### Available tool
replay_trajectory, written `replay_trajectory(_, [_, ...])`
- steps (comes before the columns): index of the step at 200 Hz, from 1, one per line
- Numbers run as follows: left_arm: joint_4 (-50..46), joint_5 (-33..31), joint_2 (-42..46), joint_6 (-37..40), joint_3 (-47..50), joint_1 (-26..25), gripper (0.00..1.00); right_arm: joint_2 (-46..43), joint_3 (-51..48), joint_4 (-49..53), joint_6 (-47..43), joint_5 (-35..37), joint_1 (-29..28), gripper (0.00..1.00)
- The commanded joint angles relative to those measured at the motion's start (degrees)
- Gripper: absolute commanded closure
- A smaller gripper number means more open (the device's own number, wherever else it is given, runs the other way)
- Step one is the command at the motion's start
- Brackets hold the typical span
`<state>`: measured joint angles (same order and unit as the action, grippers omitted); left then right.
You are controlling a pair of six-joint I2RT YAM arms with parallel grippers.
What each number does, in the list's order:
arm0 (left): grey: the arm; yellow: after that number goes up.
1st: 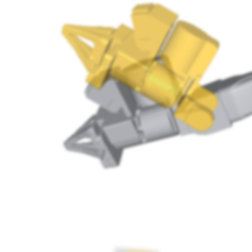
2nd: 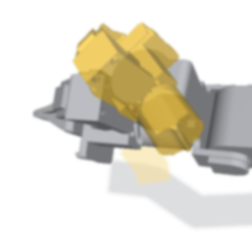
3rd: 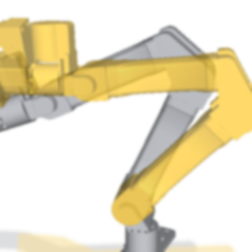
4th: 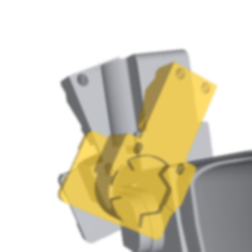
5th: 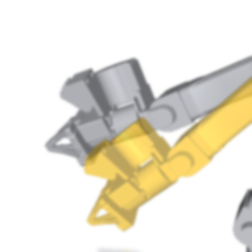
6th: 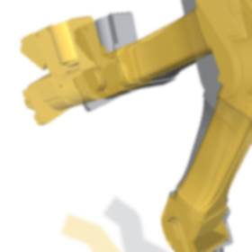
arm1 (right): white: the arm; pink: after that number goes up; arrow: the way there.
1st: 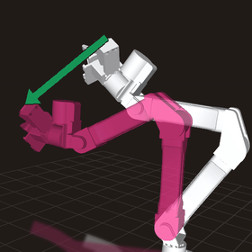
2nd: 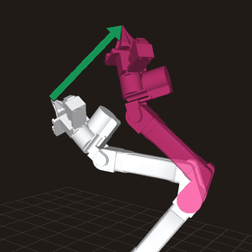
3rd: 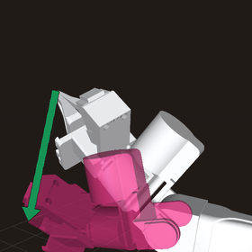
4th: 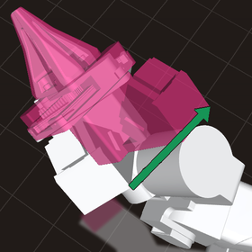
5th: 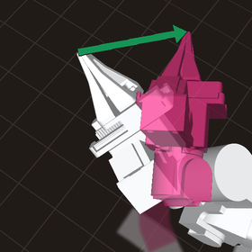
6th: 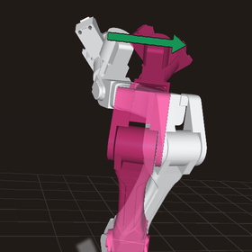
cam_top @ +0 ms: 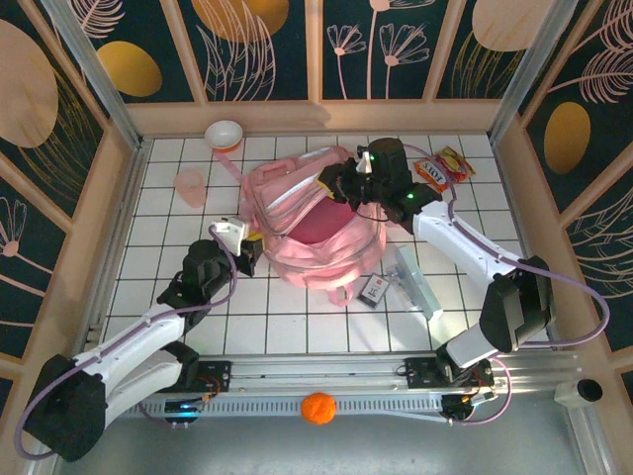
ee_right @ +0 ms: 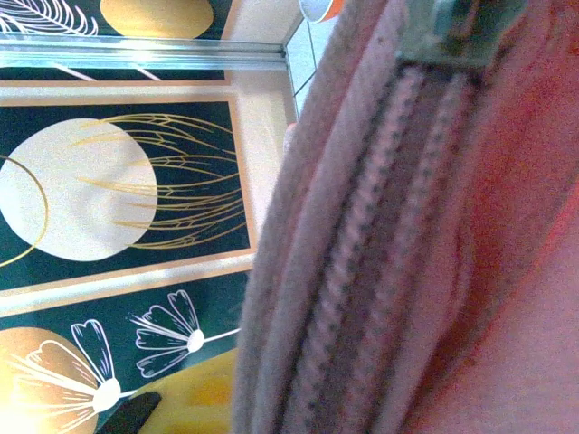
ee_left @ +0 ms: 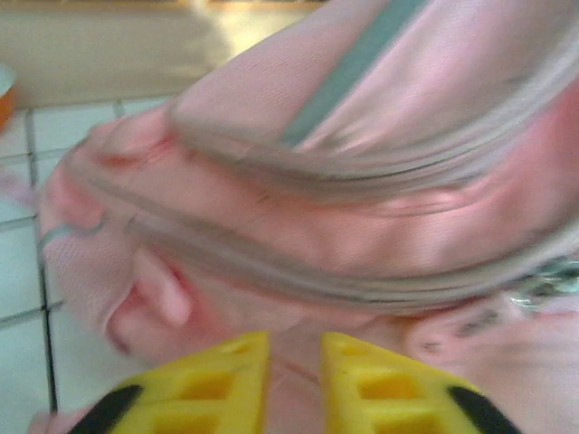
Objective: Pack the student bag
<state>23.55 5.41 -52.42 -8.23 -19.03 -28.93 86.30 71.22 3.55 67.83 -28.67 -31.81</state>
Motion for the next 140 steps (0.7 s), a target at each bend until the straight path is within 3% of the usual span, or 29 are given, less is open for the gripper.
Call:
replay_trajectory(1, [4.45,12.37,1.97,3.84,0.59,0.1,0.57,-2.68,4.35,-10.4,-1.61,-3.58,0.14,1.0])
replay_trajectory(28, [3.08,17.78,0.9,3.86,0.11,0.1,0.26,-1.76,4.74,-10.87,-1.47,-4.66,0.12,1.0])
replay_trajectory(50, [4.01,16.79,-1.81,2.28,0.32,0.1,0.17,-1.88,4.76,-11.04,-1.31,-4.73,0.08,1.0])
replay_trajectory(89, [10.27,17.24,-8.09,-1.03,-0.67,0.1,0.19,-1.94,4.7,-11.76,-0.95,-4.95,0.15,1.0])
replay_trajectory(140, [11.26,27.14,-11.52,1.7,-3.82,0.1,0.45,-2.13,4.17,-11.99,-0.77,-4.57,0.16,1.0])
